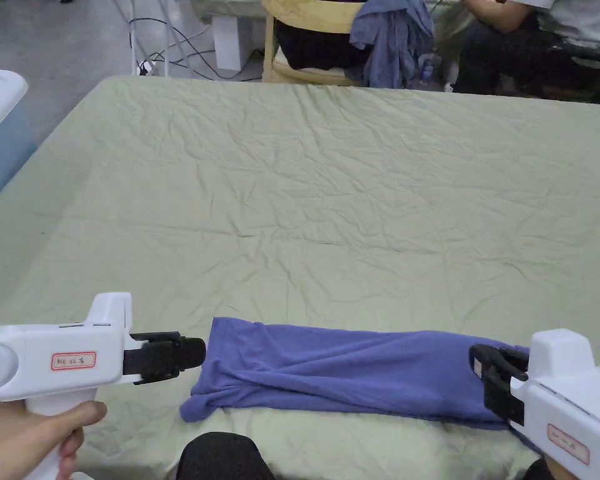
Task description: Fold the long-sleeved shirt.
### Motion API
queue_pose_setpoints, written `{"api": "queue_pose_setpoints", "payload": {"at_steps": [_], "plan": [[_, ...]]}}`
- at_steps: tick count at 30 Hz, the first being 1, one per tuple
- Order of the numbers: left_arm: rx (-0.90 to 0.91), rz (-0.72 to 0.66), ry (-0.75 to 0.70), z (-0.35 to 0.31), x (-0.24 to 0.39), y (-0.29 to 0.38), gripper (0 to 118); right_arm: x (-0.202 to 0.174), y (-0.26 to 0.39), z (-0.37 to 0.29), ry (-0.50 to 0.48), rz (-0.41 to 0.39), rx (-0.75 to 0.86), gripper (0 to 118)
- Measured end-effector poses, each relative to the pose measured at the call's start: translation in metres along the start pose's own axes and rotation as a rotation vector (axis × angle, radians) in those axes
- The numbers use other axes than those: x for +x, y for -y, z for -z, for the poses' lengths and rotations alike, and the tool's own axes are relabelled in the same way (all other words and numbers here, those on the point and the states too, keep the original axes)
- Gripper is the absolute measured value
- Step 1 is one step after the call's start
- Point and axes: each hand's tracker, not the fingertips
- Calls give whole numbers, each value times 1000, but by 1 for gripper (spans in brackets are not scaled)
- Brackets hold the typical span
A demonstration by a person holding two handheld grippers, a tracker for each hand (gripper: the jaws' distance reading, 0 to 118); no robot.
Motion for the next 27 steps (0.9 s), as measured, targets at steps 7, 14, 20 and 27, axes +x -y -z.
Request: {"api": "queue_pose_setpoints", "payload": {"at_steps": [7,14,20,27], "plan": [[-65,-81,-55,42,-59,-9,63,-2,-1,21,25,-13,-67,1],[-141,-126,-35,95,-109,-15,61,1,5,35,51,-28,-125,1],[-161,-241,64,112,-133,-14,61,8,13,45,65,-8,-156,1],[-194,-229,137,143,-123,-21,61,13,20,54,64,9,-183,1]]}}
